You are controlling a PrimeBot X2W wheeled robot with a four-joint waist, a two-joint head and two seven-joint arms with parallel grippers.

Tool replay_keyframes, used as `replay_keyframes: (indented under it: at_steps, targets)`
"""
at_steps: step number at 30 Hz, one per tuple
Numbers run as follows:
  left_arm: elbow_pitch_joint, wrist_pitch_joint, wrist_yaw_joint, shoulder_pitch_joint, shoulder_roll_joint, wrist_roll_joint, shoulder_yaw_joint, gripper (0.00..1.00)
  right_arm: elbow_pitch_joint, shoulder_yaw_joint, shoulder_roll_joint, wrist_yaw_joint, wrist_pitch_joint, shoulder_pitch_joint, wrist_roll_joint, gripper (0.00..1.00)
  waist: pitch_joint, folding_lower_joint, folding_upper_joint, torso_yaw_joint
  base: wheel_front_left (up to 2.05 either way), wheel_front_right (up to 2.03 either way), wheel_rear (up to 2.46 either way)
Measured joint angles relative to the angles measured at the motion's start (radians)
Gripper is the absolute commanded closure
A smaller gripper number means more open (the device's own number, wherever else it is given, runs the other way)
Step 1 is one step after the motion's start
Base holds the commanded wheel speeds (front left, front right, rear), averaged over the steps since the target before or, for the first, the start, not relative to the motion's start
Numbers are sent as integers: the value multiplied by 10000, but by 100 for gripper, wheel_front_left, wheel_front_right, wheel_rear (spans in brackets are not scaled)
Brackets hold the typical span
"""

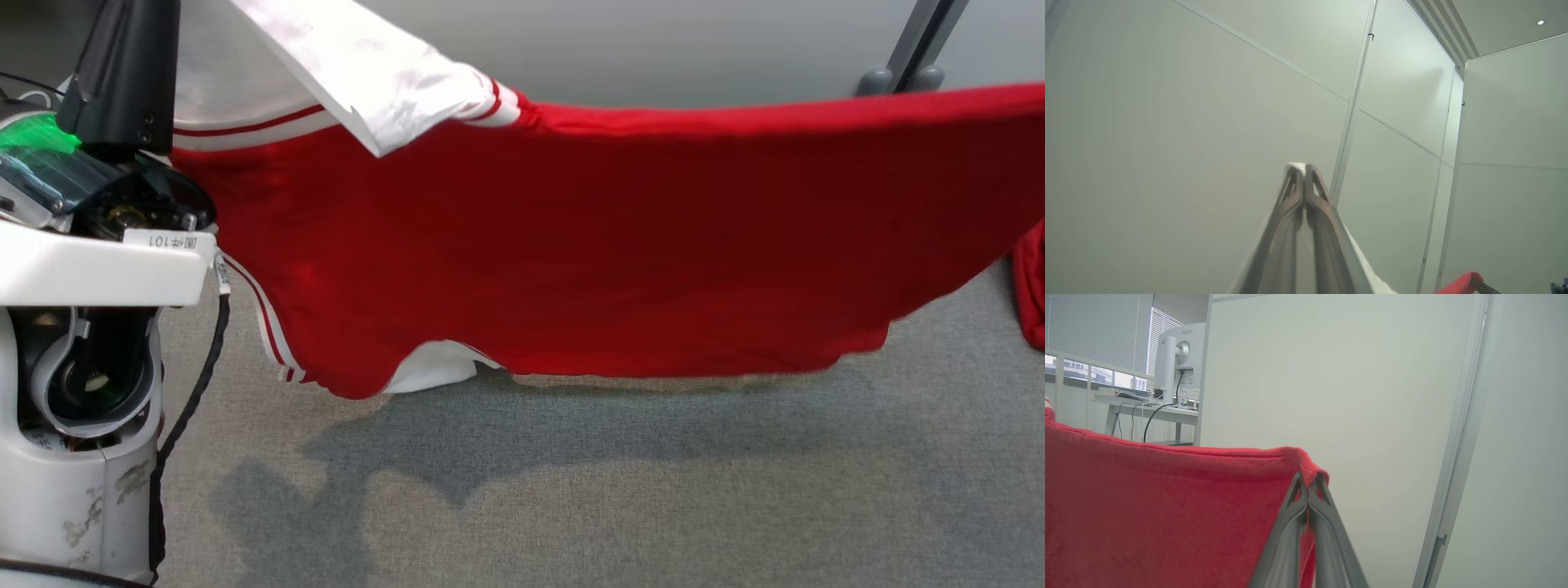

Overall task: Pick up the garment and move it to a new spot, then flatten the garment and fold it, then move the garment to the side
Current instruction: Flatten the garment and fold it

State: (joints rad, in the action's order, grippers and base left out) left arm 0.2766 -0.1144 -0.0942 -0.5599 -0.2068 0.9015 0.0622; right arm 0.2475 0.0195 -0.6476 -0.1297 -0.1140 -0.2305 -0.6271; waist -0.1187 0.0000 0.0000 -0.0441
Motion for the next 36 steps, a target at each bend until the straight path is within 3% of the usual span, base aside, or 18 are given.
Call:
replay_keyframes:
  at_steps: [7, 14, 17, 21, 24, 27, 29, 32, 34, 36]
  targets:
    - [487, -399, 2, -598, -125, 105, 104, 100, 539, -399, -794, 2, -92, -593, -963, 100, 341, 0, 0, 101, 0, 0, 0]
    - [1877, -1254, 832, -1192, -374, 612, -232, 100, 1641, -2362, -1175, 4, 798, -710, -1220, 100, 508, 0, 0, 236, 0, 0, 0]
    - [1639, -1741, 1175, -1662, -383, 932, -232, 100, 1367, -2011, -1104, 2, 1538, -954, -1310, 100, 520, 0, 0, 318, 0, 0, 0]
    - [-146, -2197, 1298, -2098, -314, 1018, 339, 100, -387, -113, -698, 4, 2485, -2013, -1482, 100, 447, 0, 0, 396, 0, 0, 0]
    - [-2483, -1908, 849, -2615, -280, 502, 926, 100, -2420, 1818, 90, 4, 2894, -3705, -1336, 100, 404, 0, 0, 494, 0, 0, 0]
    - [-5346, -732, 238, -3458, -107, -535, 1427, 100, -5227, 3542, 1145, 4, 3043, -5694, -658, 100, 539, 0, 0, 542, 0, 0, 0]
    - [-7147, 566, 59, -4211, 138, -1058, 1473, 100, -6974, 3973, 1827, -6, 1914, -6901, 303, 100, 704, 0, 0, 557, 0, 0, 0]
    - [-8468, 2675, -270, -5574, 445, -1227, 1601, 100, -8934, 3256, 2242, -12, -953, -8721, 1956, 100, 919, 0, 0, 487, 0, 0, 0]
    - [-8378, 3187, -291, -6419, 612, -871, 2291, 100, -9609, 3271, 2046, 2, -1306, -9643, 2959, 100, 975, 0, 0, 359, 0, 0, 0]
    - [-7871, 3277, -326, -6678, 527, -259, 3367, 100, -10057, 3501, 2017, 4, -1427, -9960, 3260, 100, 942, 0, 0, 237, 0, 0, 0]
